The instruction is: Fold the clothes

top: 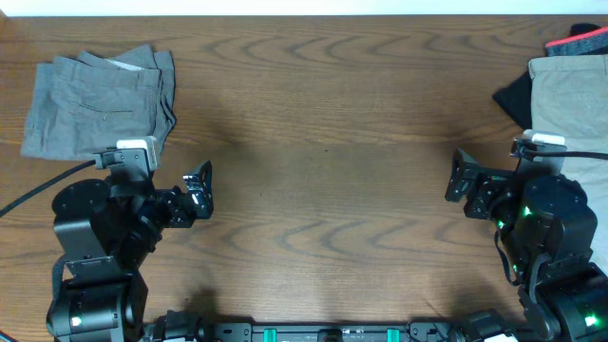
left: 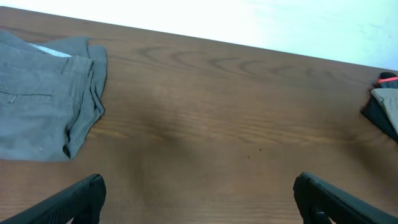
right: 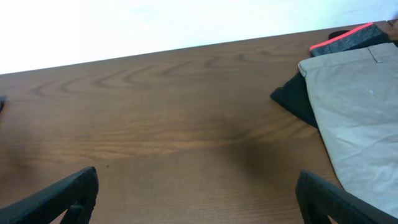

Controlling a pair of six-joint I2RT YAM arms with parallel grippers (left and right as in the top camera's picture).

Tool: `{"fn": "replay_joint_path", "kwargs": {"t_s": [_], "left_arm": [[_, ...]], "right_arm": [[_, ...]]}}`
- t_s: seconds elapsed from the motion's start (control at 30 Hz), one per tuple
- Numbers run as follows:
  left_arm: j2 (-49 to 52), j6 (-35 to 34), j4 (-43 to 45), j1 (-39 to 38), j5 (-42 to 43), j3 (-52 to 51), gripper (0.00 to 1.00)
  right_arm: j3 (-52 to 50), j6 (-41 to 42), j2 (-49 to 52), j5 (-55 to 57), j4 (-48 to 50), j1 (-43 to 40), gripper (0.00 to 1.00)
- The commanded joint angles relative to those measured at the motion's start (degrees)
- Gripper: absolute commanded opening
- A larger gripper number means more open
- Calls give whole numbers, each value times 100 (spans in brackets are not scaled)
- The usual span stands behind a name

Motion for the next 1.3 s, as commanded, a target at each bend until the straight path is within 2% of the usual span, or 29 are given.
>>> {"fn": "replay_joint_path", "kwargs": {"t_s": [0.0,0.63,1.0,1.13,1.27], "left_arm": [[7,-70,24,-24,-48,-26,98],[7,-70,24,-24,-48,-26,98],[7,-70,24,-24,-48,-26,98],[7,-70,24,-24,-48,-26,98],[7,-70,24,-24,-48,-26,98]], "right_arm": [[-15,76,-20,127,24,46,99],[-15,76,-20,120,-125,46,99],[-15,76,-20,118,-763,46,99],[-15,74,-20,114,-1388,46,99],[-22,74,-22,190,-1432,42,99]]}}
